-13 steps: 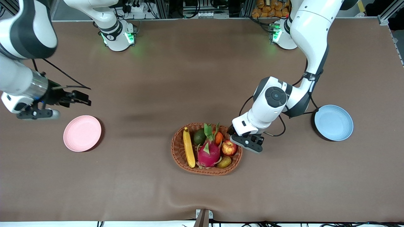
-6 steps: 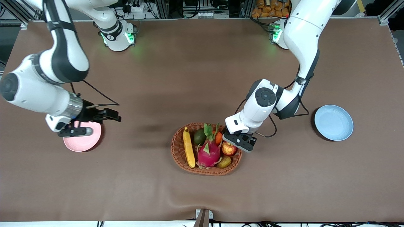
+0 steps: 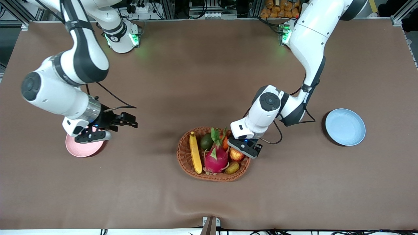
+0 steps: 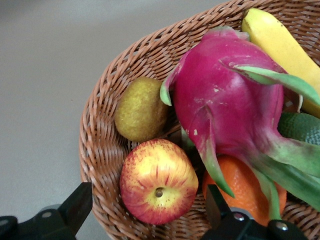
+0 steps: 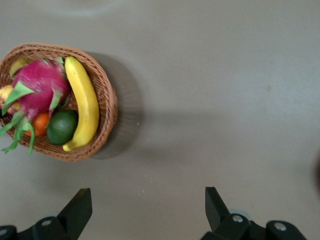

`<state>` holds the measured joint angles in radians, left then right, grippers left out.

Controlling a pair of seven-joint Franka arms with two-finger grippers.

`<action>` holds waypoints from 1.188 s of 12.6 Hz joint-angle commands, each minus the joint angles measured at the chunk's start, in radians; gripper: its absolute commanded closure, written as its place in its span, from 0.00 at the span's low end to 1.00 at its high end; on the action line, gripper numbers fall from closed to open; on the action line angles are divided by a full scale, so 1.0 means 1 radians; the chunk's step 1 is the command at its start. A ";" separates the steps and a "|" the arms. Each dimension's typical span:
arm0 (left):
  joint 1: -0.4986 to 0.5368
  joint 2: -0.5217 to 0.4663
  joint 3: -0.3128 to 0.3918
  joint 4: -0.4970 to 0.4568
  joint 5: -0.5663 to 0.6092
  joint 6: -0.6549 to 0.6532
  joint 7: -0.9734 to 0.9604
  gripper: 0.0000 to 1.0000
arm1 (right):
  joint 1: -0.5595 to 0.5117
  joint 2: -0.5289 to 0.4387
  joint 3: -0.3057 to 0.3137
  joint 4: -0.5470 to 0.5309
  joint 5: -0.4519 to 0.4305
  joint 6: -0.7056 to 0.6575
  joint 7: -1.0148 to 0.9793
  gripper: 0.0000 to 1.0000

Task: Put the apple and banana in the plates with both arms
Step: 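Grasp the red apple with the left gripper while the right gripper approaches the basket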

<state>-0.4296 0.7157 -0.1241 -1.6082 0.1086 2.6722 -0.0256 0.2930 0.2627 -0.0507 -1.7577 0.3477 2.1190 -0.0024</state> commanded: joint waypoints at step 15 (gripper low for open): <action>-0.026 0.076 0.017 0.019 0.065 0.106 0.006 0.17 | 0.153 0.139 -0.008 0.015 0.008 0.299 -0.122 0.00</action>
<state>-0.4456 0.7757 -0.1177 -1.6059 0.1522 2.7570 -0.0248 0.4583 0.4167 -0.0597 -1.7250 0.3471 2.4122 -0.0755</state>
